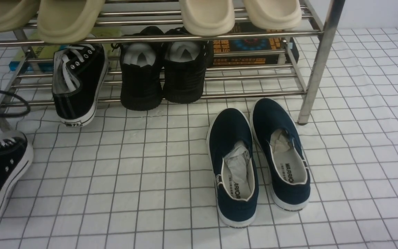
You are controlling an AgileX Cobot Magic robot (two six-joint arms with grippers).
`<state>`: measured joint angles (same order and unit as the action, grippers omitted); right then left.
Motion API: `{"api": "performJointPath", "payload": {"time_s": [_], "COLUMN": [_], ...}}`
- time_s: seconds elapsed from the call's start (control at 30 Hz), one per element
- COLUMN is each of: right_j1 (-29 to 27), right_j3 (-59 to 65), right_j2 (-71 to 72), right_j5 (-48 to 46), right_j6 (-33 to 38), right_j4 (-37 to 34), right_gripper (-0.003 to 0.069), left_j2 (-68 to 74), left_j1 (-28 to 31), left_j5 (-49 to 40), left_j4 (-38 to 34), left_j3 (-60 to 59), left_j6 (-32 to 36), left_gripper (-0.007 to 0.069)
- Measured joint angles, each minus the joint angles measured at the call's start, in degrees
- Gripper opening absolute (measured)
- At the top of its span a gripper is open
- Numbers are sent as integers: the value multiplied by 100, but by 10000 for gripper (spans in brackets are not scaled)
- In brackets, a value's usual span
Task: Take the shoes off the shelf with your hand from the white checkered tablecloth.
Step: 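Set the held shoe down on the floor in front of the rack with the left gripper, then grasp the leftmost shoe on the bottom shelf of the shoe rack with the left gripper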
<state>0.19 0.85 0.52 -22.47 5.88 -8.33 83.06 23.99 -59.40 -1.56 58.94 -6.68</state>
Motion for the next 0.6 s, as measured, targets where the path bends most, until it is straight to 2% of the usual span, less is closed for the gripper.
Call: {"api": "performJointPath", "payload": {"time_s": [0.07,0.2,0.3,0.33,0.37,0.43,0.5,0.57,0.6], "right_j1": [0,0,0,0,0,0,0,0,0], "right_j3": [0,0,0,0,0,0,0,0,0], "right_j2": [0,0,0,0,0,0,0,0,0], "right_j5": [0,0,0,0,0,0,0,0,0], "right_j6": [0,0,0,0,0,0,0,0,0], "right_j4": [0,0,0,0,0,0,0,0,0], "right_gripper": [238,238,238,238,238,238,238,238,238], "left_j2": [0,-15,-70,-70,-75,-75,-21,113,217], "left_j1": [0,0,0,0,0,-12,-171,-504,-712], "left_j5": [582,1144,1092,1092,911,583,223,-4,-69], "left_j4": [-28,156,637,637,711,548,113,-326,-487], "left_j3": [-378,-512,-225,-192,93,532,1097,1443,1612], "left_j6": [-12,15,-135,-151,-238,-273,-292,-293,-293], "left_gripper": [39,134,277,286,346,399,403,342,285]}}
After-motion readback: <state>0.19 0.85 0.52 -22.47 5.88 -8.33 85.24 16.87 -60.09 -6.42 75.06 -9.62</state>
